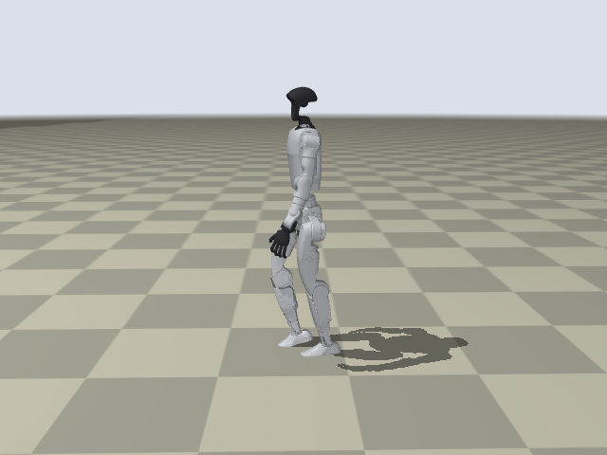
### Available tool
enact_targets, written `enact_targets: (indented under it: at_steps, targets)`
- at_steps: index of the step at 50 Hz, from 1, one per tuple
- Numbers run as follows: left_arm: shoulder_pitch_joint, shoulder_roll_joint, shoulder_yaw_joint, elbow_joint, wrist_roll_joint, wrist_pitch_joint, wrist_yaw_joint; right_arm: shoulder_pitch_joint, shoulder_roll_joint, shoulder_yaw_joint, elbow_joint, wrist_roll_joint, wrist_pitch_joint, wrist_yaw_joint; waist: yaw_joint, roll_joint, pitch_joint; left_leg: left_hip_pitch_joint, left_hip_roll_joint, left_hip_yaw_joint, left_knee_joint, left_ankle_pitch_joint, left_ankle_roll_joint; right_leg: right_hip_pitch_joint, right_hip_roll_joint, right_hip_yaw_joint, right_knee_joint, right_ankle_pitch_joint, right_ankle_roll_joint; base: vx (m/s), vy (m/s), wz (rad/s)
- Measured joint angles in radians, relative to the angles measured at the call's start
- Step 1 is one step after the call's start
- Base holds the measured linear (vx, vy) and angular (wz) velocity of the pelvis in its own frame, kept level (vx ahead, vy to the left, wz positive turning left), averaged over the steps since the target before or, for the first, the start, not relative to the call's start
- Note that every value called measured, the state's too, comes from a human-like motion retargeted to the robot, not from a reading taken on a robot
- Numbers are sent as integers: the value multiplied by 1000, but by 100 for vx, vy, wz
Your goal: Walk run
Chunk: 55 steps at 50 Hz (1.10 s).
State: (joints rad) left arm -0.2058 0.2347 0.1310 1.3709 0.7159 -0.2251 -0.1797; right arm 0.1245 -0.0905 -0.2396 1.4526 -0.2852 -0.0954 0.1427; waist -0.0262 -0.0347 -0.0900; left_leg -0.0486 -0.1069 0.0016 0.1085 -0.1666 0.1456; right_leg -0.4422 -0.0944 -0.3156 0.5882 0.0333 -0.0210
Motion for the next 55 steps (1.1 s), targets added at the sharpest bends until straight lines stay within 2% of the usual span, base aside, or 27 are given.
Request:
enact_targets:
  at_steps: [3,6,7,10,12,13,15,18,20,22,24,28,32,35,38,40,43,45,47,49,50,52,55]
  targets:
    - [-31,13,1,9,8,-6,-12,19,-3,-6,1,6,4,-2,-52,-36,14,79,-53,-33,-11,-37,15,-19,19,86,-290,28,62,83,-10,65]
    - [-42,20,5,11,22,-9,-19,31,-2,-7,-3,7,3,-2,-86,-43,22,148,-59,-62,-8,-72,17,-34,42,146,-452,40,72,73,-14,49]
    - [-39,19,5,10,24,-11,-18,34,-2,-8,-4,8,3,-1,-90,-41,22,166,-56,-68,-4,-80,14,-36,45,143,-471,45,67,98,-21,33]
    - [-9,-2,5,1,32,-21,-13,32,-2,-21,-3,17,9,-1,-85,-39,11,206,-53,-74,16,-76,-2,-36,37,103,-417,86,3,76,-15,26]
    - [39,-18,4,-2,41,-14,-21,30,-4,-23,6,26,12,-2,-89,-31,-4,222,-41,-74,53,-17,-23,-38,26,80,-354,86,-44,78,-14,39]
    - [72,-29,11,-5,51,-8,-20,25,-3,-22,12,33,15,-6,-89,-27,-12,223,-31,-62,82,35,-35,-40,29,105,-315,52,-57,82,-14,34]
    - [136,-56,31,-3,67,2,-4,14,4,-18,15,44,13,-23,-92,-33,-26,205,-22,-19,171,184,-42,-15,9,114,-282,-17,-70,84,-16,21]
    - [219,-86,49,20,84,27,16,-5,12,7,21,94,-20,-40,-40,-104,-21,149,-64,88,376,365,5,79,-30,153,-316,-68,-89,82,-17,-16]
    - [266,-94,43,40,89,42,33,-27,18,19,28,123,-25,-41,-10,-158,-24,81,-84,145,536,362,21,115,-76,161,-318,-96,-85,82,-17,18]
    - [306,-102,50,57,105,58,39,-65,21,27,33,129,-16,-38,28,-202,-19,-2,-70,218,653,281,33,153,-109,165,-328,-118,-79,70,-12,21]
    - [342,-107,67,73,113,74,42,-109,21,42,31,126,-10,-36,53,-214,-5,-77,-48,241,698,241,19,210,-105,149,-359,-132,-84,54,-9,12]
    - [405,-110,101,98,105,94,42,-194,14,97,1,123,-15,-27,61,-179,8,-224,-24,214,622,173,-27,326,-43,89,-439,-148,-94,66,-12,26]
    - [445,-103,119,117,108,109,57,-251,4,136,-58,110,-26,-10,86,-121,24,-303,-4,174,338,165,-94,434,51,57,-496,-173,-105,67,-9,0]
    - [444,-100,127,131,111,123,59,-281,-1,148,-97,97,-33,-6,124,-85,48,-340,-13,46,127,175,-162,518,112,70,-528,-187,-106,54,-4,-41]
    - [428,-97,123,132,108,128,47,-293,-2,160,-119,99,-38,-1,151,-83,57,-373,-24,-43,24,188,-162,579,122,93,-537,-184,-92,73,-1,-44]
    - [412,-94,114,126,105,128,44,-288,1,163,-125,99,-39,6,161,-75,57,-380,-16,-41,33,209,-161,610,128,107,-523,-179,-83,82,6,-41]
    - [382,-94,104,123,107,131,42,-250,5,158,-120,71,-39,21,175,-59,35,-381,-3,-1,123,212,-120,633,135,126,-454,-121,-65,82,8,-53]
    - [357,-97,100,122,100,135,41,-212,11,155,-105,33,-44,14,173,-53,16,-381,16,8,182,172,-100,618,112,100,-363,-4,-55,82,7,-58]
    - [316,-105,88,114,89,135,42,-176,10,146,-91,9,-49,-8,172,-20,19,-333,52,2,192,122,-90,574,90,51,-210,146,-68,78,9,-47]
    - [276,-107,63,98,72,125,32,-140,1,137,-76,0,-53,-19,171,20,17,-268,85,0,163,94,-88,499,83,30,-18,229,-93,63,9,-56]
    - [256,-106,51,88,61,117,25,-124,-4,132,-68,-2,-55,-22,176,36,11,-242,105,8,149,81,-93,453,68,4,85,242,-122,71,11,-82]
    - [205,-95,40,67,51,97,11,-98,-7,111,-60,-21,-56,-38,169,51,0,-204,124,30,117,65,-104,338,40,-11,247,161,-133,58,8,-63]
    - [125,-71,32,35,49,73,10,-65,-10,78,-44,-28,-61,-63,120,61,2,-137,123,62,57,57,-108,183,28,-12,338,112,-91,49,4,8]
